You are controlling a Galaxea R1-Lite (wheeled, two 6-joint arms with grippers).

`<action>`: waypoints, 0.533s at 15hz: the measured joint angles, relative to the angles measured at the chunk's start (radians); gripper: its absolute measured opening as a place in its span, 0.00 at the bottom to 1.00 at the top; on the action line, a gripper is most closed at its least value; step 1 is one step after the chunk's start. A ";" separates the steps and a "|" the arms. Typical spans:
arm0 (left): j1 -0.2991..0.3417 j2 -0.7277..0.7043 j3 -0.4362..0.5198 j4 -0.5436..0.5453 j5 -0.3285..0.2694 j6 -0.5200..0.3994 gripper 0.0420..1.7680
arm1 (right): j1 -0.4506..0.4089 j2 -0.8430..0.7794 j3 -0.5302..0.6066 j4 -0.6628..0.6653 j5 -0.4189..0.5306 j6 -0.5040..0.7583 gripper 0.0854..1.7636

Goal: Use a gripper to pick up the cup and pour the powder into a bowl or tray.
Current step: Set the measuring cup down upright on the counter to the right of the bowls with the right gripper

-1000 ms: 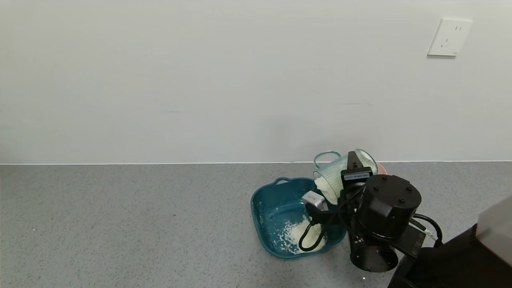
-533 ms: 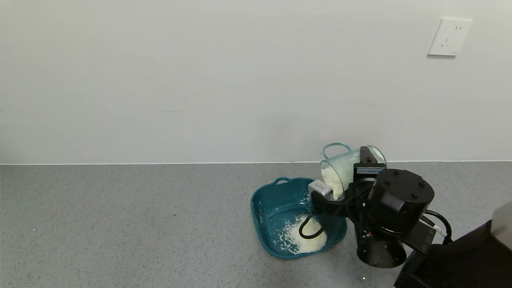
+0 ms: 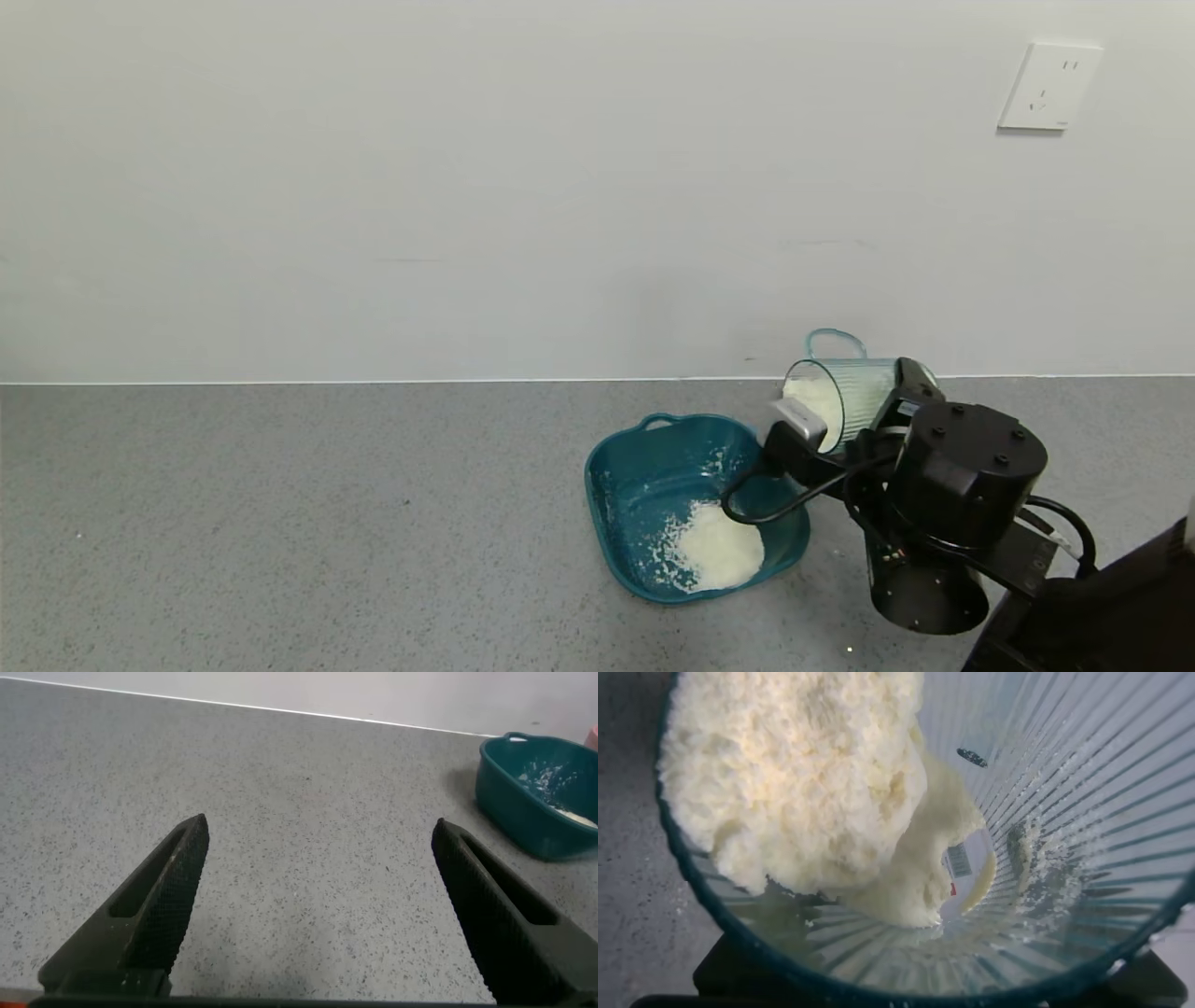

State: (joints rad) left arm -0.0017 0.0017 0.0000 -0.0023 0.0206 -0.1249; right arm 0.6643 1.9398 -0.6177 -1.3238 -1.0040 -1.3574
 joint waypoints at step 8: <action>0.000 0.000 0.000 0.000 0.000 0.000 0.97 | -0.039 -0.043 0.082 0.051 0.017 0.493 0.72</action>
State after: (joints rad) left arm -0.0017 0.0017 0.0000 -0.0028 0.0211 -0.1249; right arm 0.6257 1.8968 -0.5360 -1.2728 -0.9866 -0.8645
